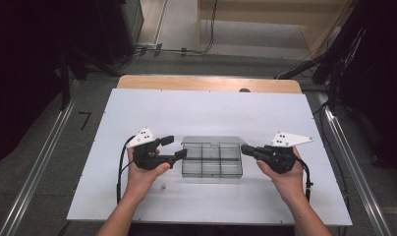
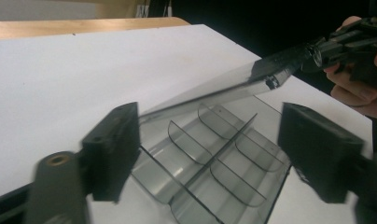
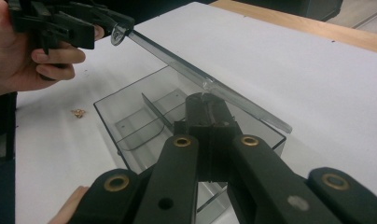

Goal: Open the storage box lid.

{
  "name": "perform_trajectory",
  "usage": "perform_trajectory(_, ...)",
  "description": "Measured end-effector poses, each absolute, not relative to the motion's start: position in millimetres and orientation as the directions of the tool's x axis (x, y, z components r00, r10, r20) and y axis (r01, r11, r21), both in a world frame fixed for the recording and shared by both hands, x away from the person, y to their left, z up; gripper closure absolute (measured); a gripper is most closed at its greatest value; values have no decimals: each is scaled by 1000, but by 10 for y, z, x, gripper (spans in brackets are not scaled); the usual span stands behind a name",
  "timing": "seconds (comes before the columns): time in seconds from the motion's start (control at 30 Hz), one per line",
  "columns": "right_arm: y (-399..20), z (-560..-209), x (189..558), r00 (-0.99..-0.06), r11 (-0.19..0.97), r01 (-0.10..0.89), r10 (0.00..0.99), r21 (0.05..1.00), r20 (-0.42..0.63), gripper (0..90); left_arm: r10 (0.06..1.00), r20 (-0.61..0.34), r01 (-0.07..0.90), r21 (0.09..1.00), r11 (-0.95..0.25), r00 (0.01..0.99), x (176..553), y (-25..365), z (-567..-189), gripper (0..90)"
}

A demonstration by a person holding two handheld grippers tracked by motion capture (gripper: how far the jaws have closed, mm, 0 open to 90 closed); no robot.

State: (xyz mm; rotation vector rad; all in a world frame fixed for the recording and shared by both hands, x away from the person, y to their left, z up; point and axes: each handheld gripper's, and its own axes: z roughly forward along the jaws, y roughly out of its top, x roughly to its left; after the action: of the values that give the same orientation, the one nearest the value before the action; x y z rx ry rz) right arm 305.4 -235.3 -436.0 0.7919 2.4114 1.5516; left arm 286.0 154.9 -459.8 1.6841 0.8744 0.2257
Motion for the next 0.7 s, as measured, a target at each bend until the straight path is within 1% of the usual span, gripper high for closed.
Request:
perform_trajectory(0.07,-2351,-4351,3068,-845,315,340,517,886,140,887,656,-292,430,901,-55,696,2903,1535,-4587,89)
perform_trajectory(0.17,-2344,-4343,3084,-842,313,340,520,887,139,887,634,-317,441,897,-43,705,2965,1526,-4588,2)
perform_trajectory(0.3,-2340,-4330,3104,-841,308,338,524,889,139,887,627,-320,443,895,-45,710,3031,1501,-4591,0)
perform_trajectory(0.43,-2346,-4318,3134,-837,298,338,529,892,141,887,641,-300,435,899,-59,707,3091,1455,-4571,0)
perform_trajectory(0.57,-2342,-4310,3158,-833,291,341,535,894,144,887,639,-310,434,900,-42,704,3154,1431,-4592,5)
perform_trajectory(0.7,-2346,-4306,3179,-829,291,346,541,892,144,887,634,-313,444,895,-53,707,3208,1405,-4626,54)
